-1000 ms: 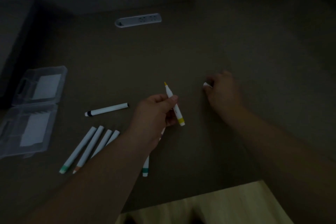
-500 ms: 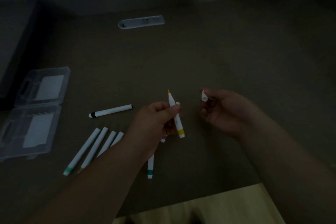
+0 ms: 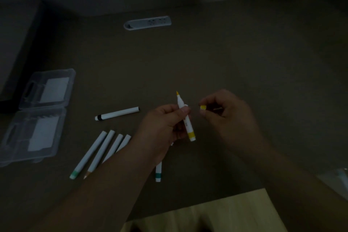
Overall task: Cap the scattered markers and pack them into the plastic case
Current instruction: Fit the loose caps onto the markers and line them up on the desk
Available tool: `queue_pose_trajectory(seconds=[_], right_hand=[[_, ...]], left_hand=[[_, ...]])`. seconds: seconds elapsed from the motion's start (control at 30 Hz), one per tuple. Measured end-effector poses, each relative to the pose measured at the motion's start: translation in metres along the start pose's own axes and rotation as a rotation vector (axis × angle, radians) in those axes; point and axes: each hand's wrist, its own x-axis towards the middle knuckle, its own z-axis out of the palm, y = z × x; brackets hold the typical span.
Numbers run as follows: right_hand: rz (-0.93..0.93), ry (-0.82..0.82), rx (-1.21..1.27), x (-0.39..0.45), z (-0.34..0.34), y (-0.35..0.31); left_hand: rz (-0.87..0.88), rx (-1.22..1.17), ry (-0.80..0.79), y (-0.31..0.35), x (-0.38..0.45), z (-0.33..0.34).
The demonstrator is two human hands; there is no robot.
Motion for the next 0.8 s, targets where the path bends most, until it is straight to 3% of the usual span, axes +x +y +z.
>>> queue_pose_trajectory(seconds=[0.1,0.2,0.33,0.47,0.8], right_hand=[[-0.122,0.031,-0.065,0.0,0.0,0.001],[-0.116,0.072,-0.025,0.0,-0.001,0.002],[0.149,0.126,0.42,0.006,-0.006,-0.003],[0.162,0.158,0.622,0.015,-0.013,-0.008],[0.189,0.029,0.485,0.009,-0.007,0.003]], left_hand=[[-0.011,0.006,-0.015,0.0,-0.002,-0.001],[-0.015,0.047,-0.001,-0.002,-0.004,-0.002],[0.031,0.338,0.034,-0.01,-0.005,0.002],[0.103,0.543,-0.004,-0.015,-0.01,0.008],[0.193,0.641,-0.028,-0.014,-0.013,0.015]])
